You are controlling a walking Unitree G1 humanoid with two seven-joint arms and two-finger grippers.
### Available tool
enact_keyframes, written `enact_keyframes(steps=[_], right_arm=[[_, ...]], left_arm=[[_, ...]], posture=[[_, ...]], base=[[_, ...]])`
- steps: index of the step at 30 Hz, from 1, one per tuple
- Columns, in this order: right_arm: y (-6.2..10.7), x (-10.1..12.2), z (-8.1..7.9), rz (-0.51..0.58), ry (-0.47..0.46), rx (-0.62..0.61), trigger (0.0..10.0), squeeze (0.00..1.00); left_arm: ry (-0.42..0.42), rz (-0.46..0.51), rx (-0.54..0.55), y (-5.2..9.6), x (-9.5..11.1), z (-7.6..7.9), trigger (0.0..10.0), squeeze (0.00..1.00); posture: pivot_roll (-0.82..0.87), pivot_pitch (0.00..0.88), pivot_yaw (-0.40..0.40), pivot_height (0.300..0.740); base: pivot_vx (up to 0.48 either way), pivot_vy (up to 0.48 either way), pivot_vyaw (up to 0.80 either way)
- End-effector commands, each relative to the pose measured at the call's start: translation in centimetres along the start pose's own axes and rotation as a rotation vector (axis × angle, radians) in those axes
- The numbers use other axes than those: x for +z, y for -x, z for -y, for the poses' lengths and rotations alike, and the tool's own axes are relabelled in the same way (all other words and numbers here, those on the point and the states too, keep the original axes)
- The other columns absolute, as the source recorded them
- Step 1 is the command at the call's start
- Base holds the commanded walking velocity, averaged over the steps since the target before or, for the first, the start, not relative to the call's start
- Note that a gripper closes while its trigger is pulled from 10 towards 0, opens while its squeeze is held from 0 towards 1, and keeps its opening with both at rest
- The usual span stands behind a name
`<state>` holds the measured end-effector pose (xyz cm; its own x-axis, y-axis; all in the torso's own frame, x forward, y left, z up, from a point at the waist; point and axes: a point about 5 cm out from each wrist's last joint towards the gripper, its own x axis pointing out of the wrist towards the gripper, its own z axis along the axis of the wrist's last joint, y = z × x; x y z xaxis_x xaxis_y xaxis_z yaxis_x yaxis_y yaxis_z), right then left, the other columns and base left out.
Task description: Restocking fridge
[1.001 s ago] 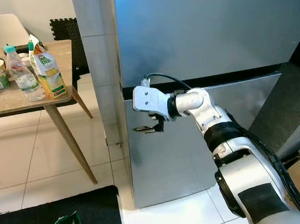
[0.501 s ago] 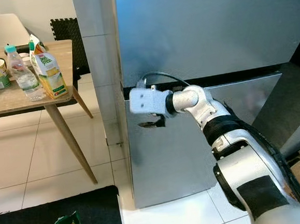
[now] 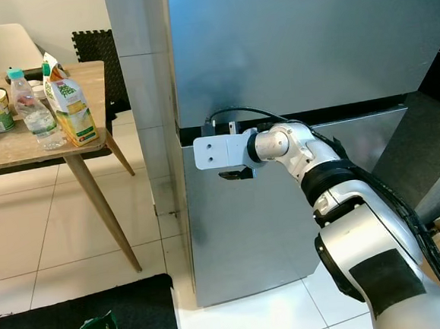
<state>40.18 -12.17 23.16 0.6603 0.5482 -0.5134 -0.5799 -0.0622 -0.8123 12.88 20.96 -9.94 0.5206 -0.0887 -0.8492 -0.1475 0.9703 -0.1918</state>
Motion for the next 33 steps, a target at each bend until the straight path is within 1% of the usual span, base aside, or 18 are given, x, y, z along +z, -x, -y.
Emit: enact_keyframes(steps=[1, 7, 10, 12, 14, 15, 16, 18, 20, 21, 25, 27, 28, 31, 33], right_arm=[[0.0, -0.2, 0.2, -0.030, 0.013, -0.011, 10.0, 0.00], [-0.3, -0.3, 0.0, -0.048, -0.010, -0.034, 10.0, 0.00], [-0.9, -0.2, -0.8, -0.048, -0.015, -0.010, 10.0, 0.00], [-0.9, -0.2, -0.8, -0.048, -0.015, -0.010, 10.0, 0.00], [-1.3, 0.2, -1.4, -0.027, -0.007, 0.028, 10.0, 0.00], [-1.3, 0.2, -1.4, -0.027, -0.007, 0.028, 10.0, 0.00], [-1.3, 0.4, -1.6, -0.009, 0.006, 0.054, 10.0, 0.00], [-1.1, 0.8, -1.8, 0.045, 0.023, 0.106, 10.0, 0.00], [-0.8, 0.9, -1.8, 0.074, 0.041, 0.144, 10.0, 0.00], [-0.5, 0.7, -1.7, 0.075, 0.050, 0.165, 10.0, 0.00], [-0.3, 0.6, -1.6, 0.074, 0.051, 0.187, 10.0, 0.00], [0.1, 0.4, -1.7, 0.074, 0.047, 0.244, 10.0, 0.00], [0.1, 0.4, -1.7, 0.074, 0.047, 0.244, 10.0, 0.00], [0.6, 0.0, -2.3, 0.081, 0.047, 0.350, 10.0, 0.00], [0.6, 0.0, -2.4, 0.085, 0.044, 0.368, 10.0, 0.00]], left_arm=[[0.006, -0.052, -0.018, 0.1, -1.4, 0.4, 10.0, 0.00], [0.006, -0.050, -0.019, 0.1, -1.3, 0.5, 10.0, 0.00], [0.008, -0.049, -0.020, 0.1, -1.3, 0.5, 10.0, 0.00], [0.008, -0.049, -0.020, 0.1, -1.3, 0.5, 10.0, 0.00], [0.011, -0.051, -0.020, 0.1, -1.4, 0.5, 10.0, 0.00], [0.011, -0.051, -0.020, 0.1, -1.4, 0.5, 10.0, 0.00], [0.013, -0.051, -0.021, 0.1, -1.4, 0.5, 10.0, 0.00], [0.017, -0.052, -0.022, 0.1, -1.5, 0.6, 10.0, 0.00], [0.018, -0.051, -0.023, 0.1, -1.5, 0.6, 10.0, 0.00], [0.019, -0.051, -0.024, 0.1, -1.5, 0.6, 10.0, 0.00], [0.020, -0.050, -0.024, 0.1, -1.4, 0.6, 10.0, 0.00], [0.021, -0.049, -0.025, 0.0, -1.4, 0.6, 10.0, 0.00], [0.021, -0.049, -0.025, 0.0, -1.4, 0.6, 10.0, 0.00], [0.023, -0.048, -0.027, 0.0, -1.4, 0.7, 10.0, 0.00], [0.023, -0.048, -0.028, 0.0, -1.4, 0.7, 10.0, 0.00]], posture=[[-0.10, 0.000, -0.052, 0.740], [-0.10, 0.000, -0.053, 0.740], [-0.10, 0.005, -0.052, 0.740], [-0.10, 0.005, -0.052, 0.740], [-0.10, 0.006, -0.052, 0.740], [-0.10, 0.006, -0.052, 0.740], [-0.10, 0.006, -0.052, 0.740], [-0.10, 0.006, -0.052, 0.740], [-0.10, 0.006, -0.052, 0.740], [-0.10, 0.007, -0.052, 0.740], [-0.10, 0.007, -0.052, 0.740], [-0.10, 0.007, -0.052, 0.740], [-0.10, 0.007, -0.052, 0.740], [-0.10, 0.007, -0.052, 0.740], [-0.10, 0.007, -0.052, 0.740]], base=[[0.000, 0.000, 0.00], [0.000, 0.000, 0.00], [0.000, 0.000, 0.00], [0.000, 0.000, 0.00], [0.000, 0.000, 0.00], [0.000, 0.000, 0.00], [0.000, 0.000, 0.00], [0.000, 0.000, 0.00], [0.000, 0.000, 0.00], [0.000, 0.000, 0.00], [0.000, 0.000, 0.00], [0.000, 0.000, 0.00], [0.000, 0.000, 0.00], [0.000, 0.000, 0.00], [0.000, 0.000, 0.00]])
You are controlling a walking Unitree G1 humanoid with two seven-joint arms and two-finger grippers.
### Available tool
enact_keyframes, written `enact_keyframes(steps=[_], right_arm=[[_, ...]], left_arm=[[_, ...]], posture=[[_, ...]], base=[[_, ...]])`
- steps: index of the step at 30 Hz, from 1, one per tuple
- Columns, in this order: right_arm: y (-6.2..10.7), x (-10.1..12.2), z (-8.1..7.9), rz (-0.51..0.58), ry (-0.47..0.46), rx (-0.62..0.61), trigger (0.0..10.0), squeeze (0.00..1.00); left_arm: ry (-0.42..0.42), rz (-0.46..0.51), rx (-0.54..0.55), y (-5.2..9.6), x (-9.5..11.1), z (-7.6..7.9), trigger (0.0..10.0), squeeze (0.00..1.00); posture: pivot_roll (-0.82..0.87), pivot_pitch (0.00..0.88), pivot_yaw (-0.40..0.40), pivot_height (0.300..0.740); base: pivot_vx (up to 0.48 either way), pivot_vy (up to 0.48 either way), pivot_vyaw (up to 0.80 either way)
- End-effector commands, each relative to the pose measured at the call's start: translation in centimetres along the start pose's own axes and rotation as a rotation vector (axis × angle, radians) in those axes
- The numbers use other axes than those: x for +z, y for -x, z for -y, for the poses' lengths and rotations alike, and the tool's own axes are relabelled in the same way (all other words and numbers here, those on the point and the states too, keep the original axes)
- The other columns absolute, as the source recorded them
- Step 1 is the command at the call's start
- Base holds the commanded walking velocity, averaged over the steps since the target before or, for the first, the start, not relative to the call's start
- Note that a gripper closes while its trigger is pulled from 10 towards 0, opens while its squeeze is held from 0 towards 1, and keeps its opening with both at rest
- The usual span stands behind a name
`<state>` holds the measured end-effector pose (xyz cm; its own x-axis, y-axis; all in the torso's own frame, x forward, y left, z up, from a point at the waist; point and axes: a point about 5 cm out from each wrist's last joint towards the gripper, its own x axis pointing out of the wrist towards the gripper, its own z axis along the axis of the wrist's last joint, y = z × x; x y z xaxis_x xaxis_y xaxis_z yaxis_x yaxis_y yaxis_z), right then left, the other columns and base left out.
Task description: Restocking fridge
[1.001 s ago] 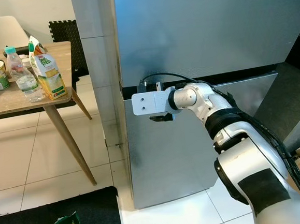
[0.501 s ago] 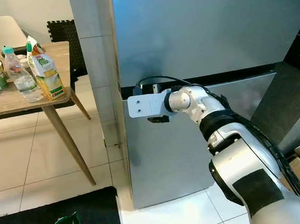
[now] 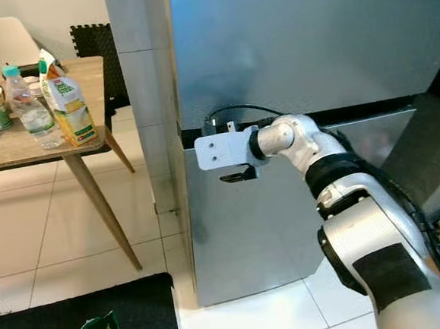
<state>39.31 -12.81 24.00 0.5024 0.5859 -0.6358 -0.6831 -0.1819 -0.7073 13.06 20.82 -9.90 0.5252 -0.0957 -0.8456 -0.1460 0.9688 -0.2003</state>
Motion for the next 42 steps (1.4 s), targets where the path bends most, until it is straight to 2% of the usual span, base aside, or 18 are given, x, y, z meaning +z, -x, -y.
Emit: enact_keyframes(steps=[1, 9, 14, 18, 20, 21, 23, 24, 25, 28, 29, 32, 33, 35, 36, 37, 39, 42], right_arm=[[-1.2, -0.2, -2.4, 0.009, 0.024, 0.180, 10.0, 0.00], [-0.3, 0.2, -2.6, 0.098, -0.004, 0.292, 10.0, 0.00], [0.8, 0.3, -2.7, 0.167, -0.030, 0.373, 10.0, 0.00], [2.7, 2.6, -2.1, 0.418, -0.069, 0.397, 10.0, 0.00], [2.7, 2.6, -2.1, 0.418, -0.069, 0.397, 10.0, 0.00], [5.5, 5.6, -0.7, 0.704, -0.108, 0.335, 10.0, 0.00], [5.5, 5.6, -0.7, 0.704, -0.108, 0.335, 10.0, 0.00], [6.9, 7.0, -0.3, 0.838, -0.119, 0.334, 10.0, 0.00], [8.9, 8.7, 0.6, 1.052, -0.144, 0.319, 10.0, 0.00], [9.2, 9.0, 0.8, 1.093, -0.151, 0.312, 10.0, 0.00], [9.2, 9.2, 1.4, 1.160, -0.165, 0.280, 10.0, 0.00], [8.5, 9.1, 1.8, 1.126, -0.157, 0.242, 10.0, 0.00], [7.3, 8.6, 1.9, 1.034, -0.135, 0.213, 10.0, 0.00], [4.6, 7.3, 1.8, 0.750, -0.073, 0.155, 10.0, 0.00], [3.9, 6.8, 1.6, 0.638, -0.042, 0.140, 2.4, 0.00], [3.7, 6.5, 1.4, 0.586, -0.028, 0.132, 0.0, 0.00], [3.9, 6.4, 1.2, 0.569, -0.033, 0.142, 0.0, 0.00], [4.7, 6.7, 0.8, 0.520, 0.016, 0.189, 0.0, 0.00]], left_arm=[[0.020, -0.052, -0.020, 0.1, -1.5, 0.5, 10.0, 0.00], [0.024, -0.055, -0.022, 0.1, -1.6, 0.6, 10.0, 0.00], [0.025, -0.054, -0.023, 0.1, -1.6, 0.6, 10.0, 0.00], [0.026, -0.053, -0.024, 0.1, -1.6, 0.6, 10.0, 0.00], [0.026, -0.053, -0.024, 0.1, -1.6, 0.6, 10.0, 0.00], [0.027, -0.054, -0.026, 0.1, -1.6, 0.5, 10.0, 0.00], [0.027, -0.054, -0.026, 0.1, -1.6, 0.5, 10.0, 0.00], [0.027, -0.055, -0.026, 0.1, -1.6, 0.5, 10.0, 0.00], [0.028, -0.056, -0.028, 0.1, -1.6, 0.5, 10.0, 0.00], [0.028, -0.055, -0.029, 0.1, -1.6, 0.6, 10.0, 0.00], [0.029, -0.054, -0.031, 0.1, -1.6, 0.6, 10.0, 0.00], [0.029, -0.053, -0.033, 0.1, -1.6, 0.7, 10.0, 0.00], [0.029, -0.053, -0.034, 0.1, -1.5, 0.7, 10.0, 0.00], [0.027, -0.054, -0.035, 0.1, -1.5, 0.7, 10.0, 0.00], [0.026, -0.054, -0.036, 0.1, -1.5, 0.7, 10.0, 0.00], [0.025, -0.054, -0.036, 0.1, -1.5, 0.7, 10.0, 0.00], [0.025, -0.054, -0.036, 0.1, -1.5, 0.7, 10.0, 0.00], [0.021, -0.056, -0.037, 0.1, -1.5, 0.7, 10.0, 0.00]], posture=[[-0.10, 0.007, -0.052, 0.740], [-0.09, 0.007, -0.053, 0.740], [-0.09, 0.007, -0.053, 0.740], [-0.09, 0.007, -0.053, 0.740], [-0.09, 0.007, -0.053, 0.740], [-0.09, 0.007, -0.048, 0.740], [-0.09, 0.007, -0.048, 0.740], [-0.09, 0.007, -0.048, 0.740], [-0.09, 0.007, -0.048, 0.740], [-0.09, 0.007, -0.048, 0.740], [-0.09, 0.003, -0.051, 0.740], [-0.09, 0.003, -0.051, 0.740], [-0.09, 0.003, -0.051, 0.740], [-0.09, 0.000, -0.049, 0.740], [-0.09, 0.000, -0.050, 0.740], [-0.09, 0.000, -0.050, 0.740], [-0.09, 0.000, -0.050, 0.740], [-0.09, 0.000, -0.049, 0.740]], base=[[0.000, 0.000, 0.00], [0.000, 0.000, 0.00], [0.000, 0.000, 0.00], [0.000, 0.000, 0.00], [0.000, 0.000, 0.00], [0.000, 0.000, 0.00], [0.000, 0.000, 0.00], [0.000, 0.000, 0.00], [0.000, 0.000, 0.00], [0.000, 0.000, 0.00], [0.000, 0.000, 0.00], [0.000, 0.000, 0.00], [0.000, 0.000, 0.00], [0.000, 0.000, 0.00], [0.000, 0.000, 0.00], [0.000, 0.000, 0.00], [0.000, 0.000, 0.00], [0.000, 0.000, 0.00]])
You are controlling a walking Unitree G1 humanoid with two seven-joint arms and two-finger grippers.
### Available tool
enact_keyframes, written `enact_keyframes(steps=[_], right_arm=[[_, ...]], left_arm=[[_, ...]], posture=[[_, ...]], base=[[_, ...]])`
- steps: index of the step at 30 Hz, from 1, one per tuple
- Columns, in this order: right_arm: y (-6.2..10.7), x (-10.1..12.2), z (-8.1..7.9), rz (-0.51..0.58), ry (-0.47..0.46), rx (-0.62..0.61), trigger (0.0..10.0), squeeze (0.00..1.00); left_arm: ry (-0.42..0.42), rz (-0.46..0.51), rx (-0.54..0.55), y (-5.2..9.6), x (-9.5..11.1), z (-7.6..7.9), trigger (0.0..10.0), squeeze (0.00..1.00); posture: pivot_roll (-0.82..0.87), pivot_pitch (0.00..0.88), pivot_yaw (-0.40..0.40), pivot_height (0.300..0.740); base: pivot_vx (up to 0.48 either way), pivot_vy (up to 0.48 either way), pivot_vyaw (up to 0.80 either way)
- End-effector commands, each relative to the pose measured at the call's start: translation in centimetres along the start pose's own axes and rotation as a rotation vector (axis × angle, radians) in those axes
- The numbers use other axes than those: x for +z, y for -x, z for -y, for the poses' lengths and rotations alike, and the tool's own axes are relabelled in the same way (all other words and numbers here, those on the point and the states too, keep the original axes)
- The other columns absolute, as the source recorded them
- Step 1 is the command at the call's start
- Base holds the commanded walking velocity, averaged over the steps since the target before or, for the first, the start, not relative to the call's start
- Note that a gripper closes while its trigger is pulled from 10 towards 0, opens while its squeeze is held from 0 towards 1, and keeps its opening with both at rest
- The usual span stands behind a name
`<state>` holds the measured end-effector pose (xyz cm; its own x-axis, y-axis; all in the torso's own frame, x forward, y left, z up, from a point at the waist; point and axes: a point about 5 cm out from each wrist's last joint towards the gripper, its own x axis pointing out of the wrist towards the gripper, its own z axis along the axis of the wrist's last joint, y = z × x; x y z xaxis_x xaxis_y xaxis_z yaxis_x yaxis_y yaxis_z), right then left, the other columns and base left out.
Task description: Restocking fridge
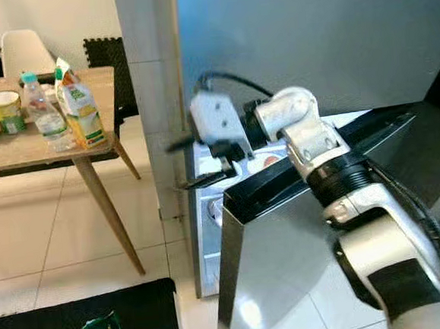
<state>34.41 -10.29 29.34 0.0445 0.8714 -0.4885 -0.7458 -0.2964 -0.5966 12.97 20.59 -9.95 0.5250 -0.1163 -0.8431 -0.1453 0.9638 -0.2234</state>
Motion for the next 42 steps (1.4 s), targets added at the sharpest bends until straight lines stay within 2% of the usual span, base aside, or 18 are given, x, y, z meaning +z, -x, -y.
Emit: enact_keyframes(steps=[1, 4, 7, 10, 14, 15, 16, 17, 18, 19, 23, 27, 28, 29, 32, 36, 39, 42], right_arm=[[0.0, 0.5, -0.1, -0.023, 0.031, 0.026, 0.0, 0.00], [0.2, 0.6, 0.0, -0.063, 0.059, 0.047, 0.0, 0.00], [0.8, -0.5, -0.5, -0.190, 0.084, 0.155, 0.0, 0.00], [1.0, -0.9, -0.6, -0.230, 0.090, 0.175, 0.0, 0.00], [1.0, -1.7, -1.0, -0.342, 0.118, 0.204, 0.0, 0.00], [0.9, -1.8, -1.1, -0.367, 0.129, 0.208, 3.2, 0.00], [0.9, -1.8, -1.1, -0.367, 0.129, 0.208, 3.2, 0.00], [0.6, -2.0, -1.2, -0.386, 0.142, 0.212, 7.8, 0.00], [0.6, -2.0, -1.2, -0.386, 0.142, 0.212, 7.8, 0.00], [0.4, -2.2, -1.2, -0.401, 0.151, 0.210, 10.0, 0.00], [0.2, -2.7, -1.5, -0.446, 0.159, 0.237, 10.0, 0.00], [0.7, -4.0, -2.5, -0.540, 0.137, 0.333, 10.0, 0.00], [1.5, -4.9, -3.3, -0.599, 0.093, 0.391, 10.0, 0.00], [1.5, -4.9, -3.3, -0.599, 0.093, 0.391, 10.0, 0.00], [3.9, -7.0, -4.6, -0.777, -0.008, 0.448, 10.0, 0.00], [5.3, -7.7, -4.7, -0.853, -0.036, 0.434, 10.0, 0.00], [7.2, -8.4, -4.8, -0.950, -0.072, 0.400, 10.0, 0.00], [7.5, -8.6, -4.8, -0.981, -0.077, 0.382, 10.0, 0.00]], left_arm=[[0.010, -0.052, -0.016, 0.1, -1.4, 0.4, 10.0, 0.00], [0.008, -0.052, -0.016, 0.1, -1.4, 0.4, 10.0, 0.00], [0.007, -0.051, -0.017, 0.1, -1.3, 0.4, 10.0, 0.00], [0.007, -0.051, -0.017, 0.1, -1.3, 0.4, 10.0, 0.00], [0.010, -0.049, -0.016, 0.1, -1.3, 0.4, 10.0, 0.00], [0.011, -0.048, -0.016, 0.1, -1.3, 0.4, 10.0, 0.00], [0.011, -0.048, -0.016, 0.1, -1.3, 0.4, 10.0, 0.00], [0.013, -0.047, -0.017, 0.1, -1.3, 0.4, 10.0, 0.00], [0.013, -0.047, -0.017, 0.1, -1.3, 0.4, 10.0, 0.00], [0.015, -0.047, -0.018, 0.1, -1.3, 0.4, 10.0, 0.00], [0.019, -0.047, -0.019, 0.1, -1.3, 0.5, 10.0, 0.00], [0.025, -0.049, -0.019, 0.1, -1.5, 0.6, 10.0, 0.00], [0.027, -0.049, -0.019, 0.1, -1.6, 0.6, 10.0, 0.00], [0.027, -0.049, -0.019, 0.1, -1.6, 0.6, 10.0, 0.00], [0.033, -0.049, -0.019, 0.1, -1.7, 0.7, 10.0, 0.00], [0.035, -0.049, -0.019, 0.1, -1.7, 0.7, 10.0, 0.00], [0.035, -0.049, -0.018, 0.1, -1.7, 0.7, 10.0, 0.00], [0.035, -0.049, -0.017, 0.1, -1.7, 0.7, 10.0, 0.00]], posture=[[-0.09, 0.000, -0.049, 0.740], [-0.09, 0.000, -0.049, 0.740], [-0.09, 0.000, -0.051, 0.740], [-0.09, 0.000, -0.052, 0.740], [-0.09, 0.000, -0.052, 0.740], [-0.09, 0.000, -0.052, 0.740], [-0.09, 0.000, -0.052, 0.740], [-0.10, 0.000, -0.052, 0.740], [-0.10, 0.000, -0.052, 0.740], [-0.10, 0.000, -0.052, 0.740], [-0.10, 0.000, -0.055, 0.740], [-0.10, 0.000, -0.063, 0.740], [-0.10, 0.000, -0.063, 0.740], [-0.10, 0.000, -0.063, 0.740], [-0.10, 0.000, -0.066, 0.740], [-0.10, 0.000, -0.066, 0.740], [-0.11, 0.003, -0.068, 0.740], [-0.11, 0.003, -0.068, 0.740]], base=[[0.000, 0.000, 0.00], [0.000, 0.000, 0.00], [0.000, 0.000, 0.00], [0.000, 0.000, 0.00], [0.000, 0.000, 0.00], [0.000, 0.000, 0.00], [0.000, 0.000, 0.00], [0.000, 0.000, 0.00], [0.000, 0.000, 0.00], [0.000, 0.000, 0.00], [0.000, 0.000, 0.00], [0.000, 0.000, 0.00], [0.000, 0.000, 0.00], [0.000, 0.000, 0.00], [0.000, 0.000, 0.00], [0.000, 0.000, 0.00], [0.000, 0.000, 0.00], [0.000, 0.000, 0.00]])
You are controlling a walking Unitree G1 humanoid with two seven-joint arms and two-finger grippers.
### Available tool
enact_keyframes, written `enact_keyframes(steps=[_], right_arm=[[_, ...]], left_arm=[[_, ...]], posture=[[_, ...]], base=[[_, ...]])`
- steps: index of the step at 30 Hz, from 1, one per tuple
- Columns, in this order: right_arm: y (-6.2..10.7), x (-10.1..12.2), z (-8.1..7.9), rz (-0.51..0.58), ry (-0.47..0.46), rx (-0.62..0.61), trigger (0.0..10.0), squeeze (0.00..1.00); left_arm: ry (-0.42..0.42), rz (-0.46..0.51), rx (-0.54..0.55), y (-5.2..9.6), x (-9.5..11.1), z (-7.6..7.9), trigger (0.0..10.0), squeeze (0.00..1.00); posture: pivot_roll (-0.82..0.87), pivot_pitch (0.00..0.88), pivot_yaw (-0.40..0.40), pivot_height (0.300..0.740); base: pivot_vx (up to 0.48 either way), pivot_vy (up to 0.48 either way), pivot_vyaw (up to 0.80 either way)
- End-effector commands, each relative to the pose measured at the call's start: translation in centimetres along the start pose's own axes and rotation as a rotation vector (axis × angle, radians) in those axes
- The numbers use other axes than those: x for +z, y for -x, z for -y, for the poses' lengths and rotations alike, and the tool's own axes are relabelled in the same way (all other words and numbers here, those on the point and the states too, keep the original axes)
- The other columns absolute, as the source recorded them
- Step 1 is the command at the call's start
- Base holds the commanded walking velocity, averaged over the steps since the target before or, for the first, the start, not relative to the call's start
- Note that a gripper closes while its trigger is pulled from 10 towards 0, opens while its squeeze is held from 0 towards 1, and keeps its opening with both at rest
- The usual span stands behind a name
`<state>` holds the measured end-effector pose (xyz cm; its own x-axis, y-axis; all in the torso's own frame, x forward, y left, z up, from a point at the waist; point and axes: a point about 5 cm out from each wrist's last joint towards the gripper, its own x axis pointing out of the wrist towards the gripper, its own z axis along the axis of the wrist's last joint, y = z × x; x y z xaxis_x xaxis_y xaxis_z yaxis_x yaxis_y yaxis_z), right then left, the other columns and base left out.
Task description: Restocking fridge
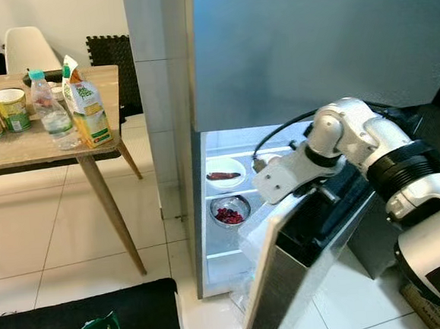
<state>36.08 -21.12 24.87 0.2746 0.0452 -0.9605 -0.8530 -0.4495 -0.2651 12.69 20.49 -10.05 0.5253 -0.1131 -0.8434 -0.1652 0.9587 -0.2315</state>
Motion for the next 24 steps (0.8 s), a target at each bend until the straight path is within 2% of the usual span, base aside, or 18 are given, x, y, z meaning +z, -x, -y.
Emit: enact_keyframes(steps=[1, 6, 8, 9, 14, 16, 18, 19, 21, 22, 23, 24], right_arm=[[-0.1, -0.9, -0.1, -0.060, -0.031, -0.010, 10.0, 0.00], [-0.2, -1.8, -0.1, -0.140, -0.058, -0.031, 10.0, 0.00], [-0.5, -1.0, 0.0, -0.054, -0.064, -0.033, 10.0, 0.00], [-0.5, -1.0, 0.0, -0.054, -0.064, -0.033, 10.0, 0.00], [-1.2, 3.0, 0.8, 0.308, -0.024, -0.081, 10.0, 0.00], [-1.3, 4.0, 1.0, 0.402, -0.011, -0.105, 10.0, 0.00], [-1.3, 4.3, 1.1, 0.423, -0.008, -0.115, 10.0, 0.00], [-1.1, 5.1, 1.6, 0.498, -0.011, -0.158, 10.0, 0.00], [-0.2, 7.1, 2.6, 0.713, -0.008, -0.239, 10.0, 0.00], [-0.2, 7.1, 2.6, 0.713, -0.008, -0.239, 10.0, 0.00], [0.3, 7.9, 2.8, 0.807, -0.008, -0.257, 10.0, 0.00], [0.3, 7.9, 2.8, 0.807, -0.008, -0.257, 10.0, 0.00]], left_arm=[[0.012, -0.051, -0.020, 0.0, -1.4, 0.6, 10.0, 0.00], [0.014, -0.050, -0.018, 0.1, -1.4, 0.5, 10.0, 0.00], [0.015, -0.050, -0.018, 0.1, -1.4, 0.5, 10.0, 0.00], [0.015, -0.050, -0.018, 0.1, -1.4, 0.5, 10.0, 0.00], [0.023, -0.050, -0.009, 0.1, -1.4, 0.4, 10.0, 0.00], [0.023, -0.050, -0.007, 0.1, -1.3, 0.4, 10.0, 0.00], [0.024, -0.050, -0.007, 0.0, -1.3, 0.4, 10.0, 0.00], [0.023, -0.051, -0.006, 0.0, -1.3, 0.4, 10.0, 0.00], [0.021, -0.053, -0.006, 0.0, -1.3, 0.5, 10.0, 0.00], [0.021, -0.053, -0.006, 0.0, -1.3, 0.5, 10.0, 0.00], [0.021, -0.054, -0.006, 0.0, -1.3, 0.5, 10.0, 0.00], [0.021, -0.054, -0.006, 0.0, -1.3, 0.5, 10.0, 0.00]], posture=[[-0.11, 0.003, -0.068, 0.740], [-0.11, 0.005, -0.066, 0.740], [-0.11, 0.005, -0.066, 0.740], [-0.11, 0.005, -0.066, 0.740], [-0.10, 0.007, -0.062, 0.740], [-0.10, 0.008, -0.062, 0.740], [-0.10, 0.008, -0.062, 0.740], [-0.10, 0.008, -0.062, 0.740], [-0.10, 0.007, -0.058, 0.740], [-0.10, 0.007, -0.058, 0.740], [-0.10, 0.007, -0.058, 0.740], [-0.10, 0.007, -0.058, 0.740]], base=[[0.000, 0.000, 0.00], [0.000, 0.000, 0.00], [0.000, 0.000, 0.00], [0.000, 0.000, 0.00], [0.000, 0.000, 0.00], [0.000, 0.000, 0.00], [0.000, 0.000, 0.00], [0.000, 0.000, 0.00], [0.000, 0.000, 0.00], [0.000, 0.000, 0.00], [0.000, 0.000, 0.00], [0.000, 0.000, 0.00]])
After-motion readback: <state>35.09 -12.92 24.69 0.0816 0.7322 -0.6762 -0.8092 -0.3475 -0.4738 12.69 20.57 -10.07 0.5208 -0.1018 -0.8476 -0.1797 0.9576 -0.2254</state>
